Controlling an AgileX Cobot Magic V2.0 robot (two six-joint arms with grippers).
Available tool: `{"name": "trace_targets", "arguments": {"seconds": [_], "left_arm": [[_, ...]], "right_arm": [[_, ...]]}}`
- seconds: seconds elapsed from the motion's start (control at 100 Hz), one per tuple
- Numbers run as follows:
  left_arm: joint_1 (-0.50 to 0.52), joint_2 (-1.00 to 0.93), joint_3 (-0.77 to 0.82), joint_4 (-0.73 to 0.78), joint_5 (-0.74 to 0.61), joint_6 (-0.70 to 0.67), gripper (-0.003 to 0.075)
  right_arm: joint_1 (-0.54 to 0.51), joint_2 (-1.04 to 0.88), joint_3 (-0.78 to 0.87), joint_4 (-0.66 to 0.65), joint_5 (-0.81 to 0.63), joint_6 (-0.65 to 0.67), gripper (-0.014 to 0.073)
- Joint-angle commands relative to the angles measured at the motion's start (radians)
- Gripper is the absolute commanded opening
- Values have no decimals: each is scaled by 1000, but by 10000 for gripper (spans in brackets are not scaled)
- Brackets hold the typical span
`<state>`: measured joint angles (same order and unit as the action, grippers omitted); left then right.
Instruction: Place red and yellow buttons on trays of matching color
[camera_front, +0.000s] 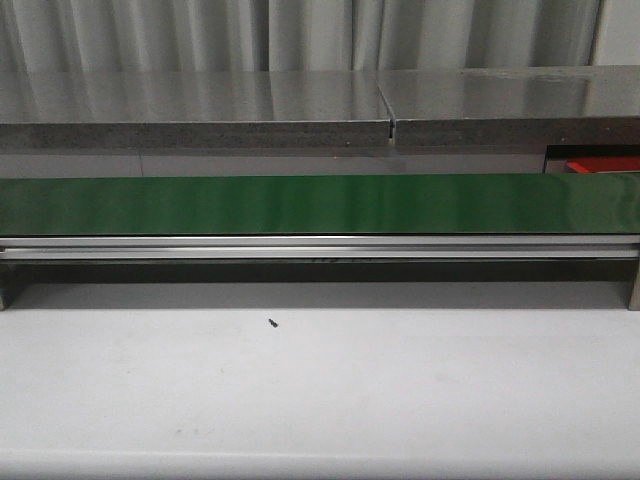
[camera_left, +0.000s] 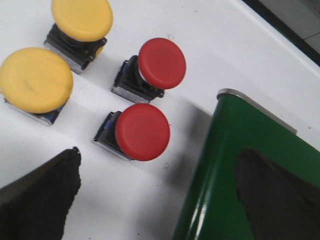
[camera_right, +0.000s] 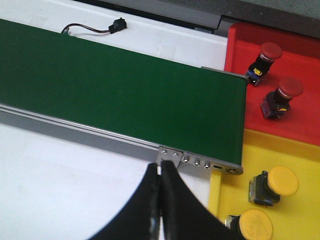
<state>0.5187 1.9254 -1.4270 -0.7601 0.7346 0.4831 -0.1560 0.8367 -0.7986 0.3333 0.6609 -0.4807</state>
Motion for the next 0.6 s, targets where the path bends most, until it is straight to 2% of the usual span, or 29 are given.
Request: {"name": "trace_targets", "arguments": {"seconds": [0.0, 0.27, 0.59], "left_arm": [[1, -52, -33, -6, -45, -13, 608], [-6, -52, -33, -5, -101, -13, 608], [-67, -31, -44, 57, -133, -43, 608]], "right_arm": [[-1, -8, -23, 18, -63, -8, -69], [-1, -8, -23, 18, -63, -8, -69], [-1, -8, -23, 18, -63, -8, -69]]}}
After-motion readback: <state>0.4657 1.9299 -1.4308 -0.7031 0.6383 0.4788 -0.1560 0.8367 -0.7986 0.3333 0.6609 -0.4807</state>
